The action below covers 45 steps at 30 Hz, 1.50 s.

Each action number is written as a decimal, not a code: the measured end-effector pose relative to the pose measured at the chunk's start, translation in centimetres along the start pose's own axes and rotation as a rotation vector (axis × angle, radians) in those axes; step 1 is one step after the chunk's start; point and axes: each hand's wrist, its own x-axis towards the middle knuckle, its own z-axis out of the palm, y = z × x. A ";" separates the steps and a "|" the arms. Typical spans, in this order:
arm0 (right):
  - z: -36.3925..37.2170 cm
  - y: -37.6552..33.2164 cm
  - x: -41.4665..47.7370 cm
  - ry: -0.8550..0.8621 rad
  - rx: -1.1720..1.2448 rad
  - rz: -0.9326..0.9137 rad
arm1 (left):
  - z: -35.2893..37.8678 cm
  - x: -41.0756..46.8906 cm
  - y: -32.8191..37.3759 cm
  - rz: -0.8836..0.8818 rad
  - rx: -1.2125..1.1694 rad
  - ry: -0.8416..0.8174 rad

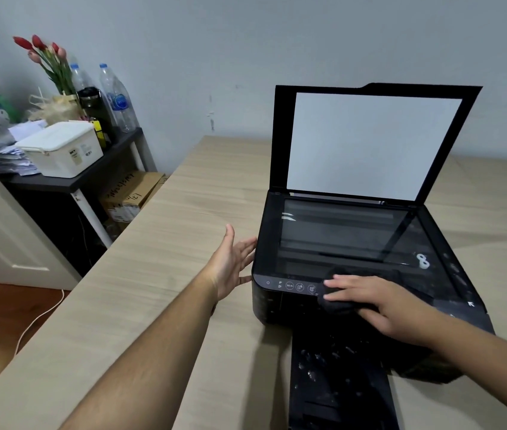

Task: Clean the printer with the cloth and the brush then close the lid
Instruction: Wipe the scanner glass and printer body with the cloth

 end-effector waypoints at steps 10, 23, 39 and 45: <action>5.4 -7.8 11.1 0.039 -0.134 -0.116 | 0.4 0.0 -0.2 0.001 -0.058 -0.012; -3.6 2.0 3.6 0.386 0.376 0.345 | 0.6 0.8 -0.3 0.019 -0.007 -0.003; 1.0 -0.6 18.7 0.103 -0.058 0.356 | -1.0 1.2 0.0 -0.017 -0.121 -0.044; 1.5 -3.0 14.9 -0.019 0.071 0.072 | -1.0 1.6 0.4 -0.014 -0.148 -0.051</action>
